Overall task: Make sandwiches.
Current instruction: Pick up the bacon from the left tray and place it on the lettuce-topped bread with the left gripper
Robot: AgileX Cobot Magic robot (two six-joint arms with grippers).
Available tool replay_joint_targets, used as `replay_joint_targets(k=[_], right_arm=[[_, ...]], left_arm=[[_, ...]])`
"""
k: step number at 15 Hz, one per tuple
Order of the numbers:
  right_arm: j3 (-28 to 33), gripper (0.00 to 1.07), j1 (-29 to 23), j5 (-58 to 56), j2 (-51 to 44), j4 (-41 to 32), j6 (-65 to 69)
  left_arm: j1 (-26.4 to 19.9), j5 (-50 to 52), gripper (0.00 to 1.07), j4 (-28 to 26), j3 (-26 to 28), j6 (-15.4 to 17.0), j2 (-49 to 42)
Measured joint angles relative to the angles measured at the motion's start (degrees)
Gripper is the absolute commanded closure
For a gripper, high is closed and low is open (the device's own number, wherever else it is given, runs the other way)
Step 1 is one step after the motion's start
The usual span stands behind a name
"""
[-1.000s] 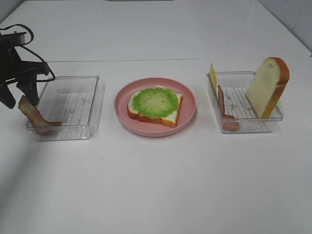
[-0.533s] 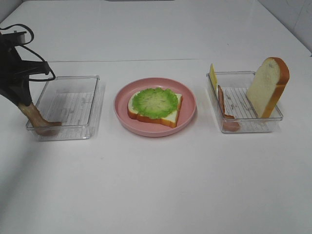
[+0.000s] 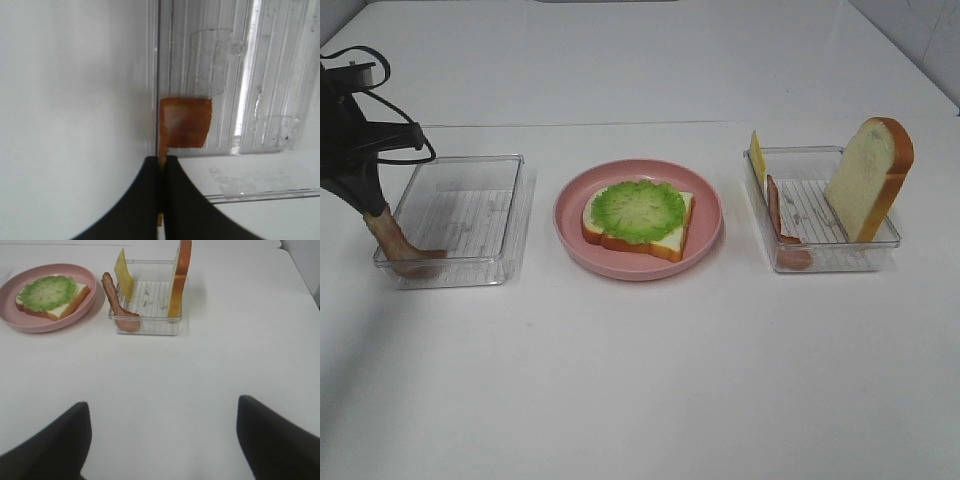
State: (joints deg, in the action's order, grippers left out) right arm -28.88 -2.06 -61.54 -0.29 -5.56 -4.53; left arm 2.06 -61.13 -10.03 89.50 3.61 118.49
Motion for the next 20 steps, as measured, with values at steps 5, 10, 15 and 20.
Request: replay_joint_targets(k=[5, 10, 15, 20], right_arm=[[0.00, 0.31, 0.00, 0.00, 0.00, 0.00, 0.00], [0.00, 0.31, 0.00, 0.00, 0.00, 0.00, 0.00], [0.00, 0.31, 0.00, 0.00, 0.00, 0.00, 0.00], [0.00, 0.31, 0.00, 0.00, 0.00, 0.00, 0.00]], left_arm=[[0.00, 0.11, 1.07, -7.33, 2.18, -2.41, -2.23], [0.00, 1.49, 1.07, -19.19, 2.18, -7.33, -2.46], [0.00, 6.25, 1.07, -38.96, 2.18, -15.36, -2.46], [3.55, 9.91, 1.07, -53.74, 2.18, -23.26, -2.46]])
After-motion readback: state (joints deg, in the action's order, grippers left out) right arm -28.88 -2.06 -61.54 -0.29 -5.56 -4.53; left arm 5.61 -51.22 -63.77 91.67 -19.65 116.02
